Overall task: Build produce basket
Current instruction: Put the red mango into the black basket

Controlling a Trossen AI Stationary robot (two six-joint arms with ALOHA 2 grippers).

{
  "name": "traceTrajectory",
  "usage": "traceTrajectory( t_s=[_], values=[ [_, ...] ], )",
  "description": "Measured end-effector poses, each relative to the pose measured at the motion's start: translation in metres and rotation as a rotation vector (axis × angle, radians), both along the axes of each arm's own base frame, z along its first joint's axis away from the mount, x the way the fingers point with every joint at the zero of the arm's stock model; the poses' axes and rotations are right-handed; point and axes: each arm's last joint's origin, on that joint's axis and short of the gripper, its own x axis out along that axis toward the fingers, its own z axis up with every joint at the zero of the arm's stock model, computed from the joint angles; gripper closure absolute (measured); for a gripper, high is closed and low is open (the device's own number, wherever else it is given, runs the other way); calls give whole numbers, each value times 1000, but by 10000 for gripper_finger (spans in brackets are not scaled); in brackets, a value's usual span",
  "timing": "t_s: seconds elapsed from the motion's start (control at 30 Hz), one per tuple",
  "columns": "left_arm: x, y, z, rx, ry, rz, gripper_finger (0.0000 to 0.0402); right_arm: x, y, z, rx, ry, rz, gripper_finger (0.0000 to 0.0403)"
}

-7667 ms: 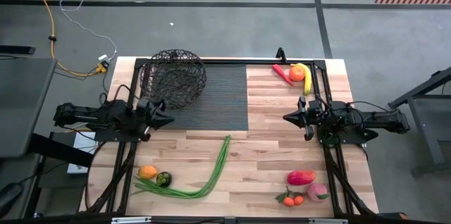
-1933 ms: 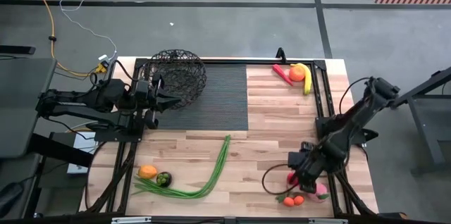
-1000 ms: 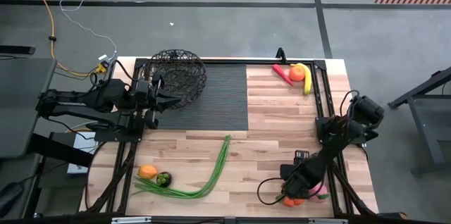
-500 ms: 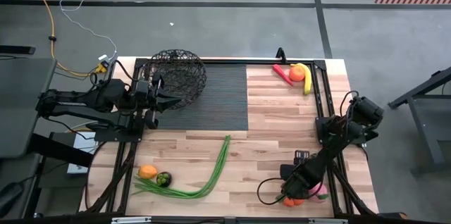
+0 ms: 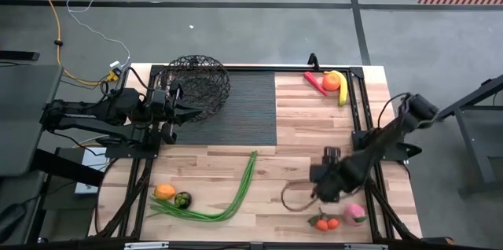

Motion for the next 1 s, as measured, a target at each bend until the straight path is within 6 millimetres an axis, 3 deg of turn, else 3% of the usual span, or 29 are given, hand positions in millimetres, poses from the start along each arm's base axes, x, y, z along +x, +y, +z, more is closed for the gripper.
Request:
traceTrajectory(
  t_s=[0.23, 0.57, 0.73, 1.0],
  values=[
    [0, 0, 0, 1, 0, 0, 397, 32, -52, 45, 109, -532, -118, 171],
    [3, 1, -3, 74, 45, 36, 383, 97, -119, 76, 56, -1094, -131, 171],
    [13, 2, -14, 69, 134, 46, 321, 109, -135, 78, 74, -1180, -139, 171],
    [34, 6, -24, -65, 164, 126, 169, 111, -137, 81, 83, -1224, -158, 171]
  ],
)
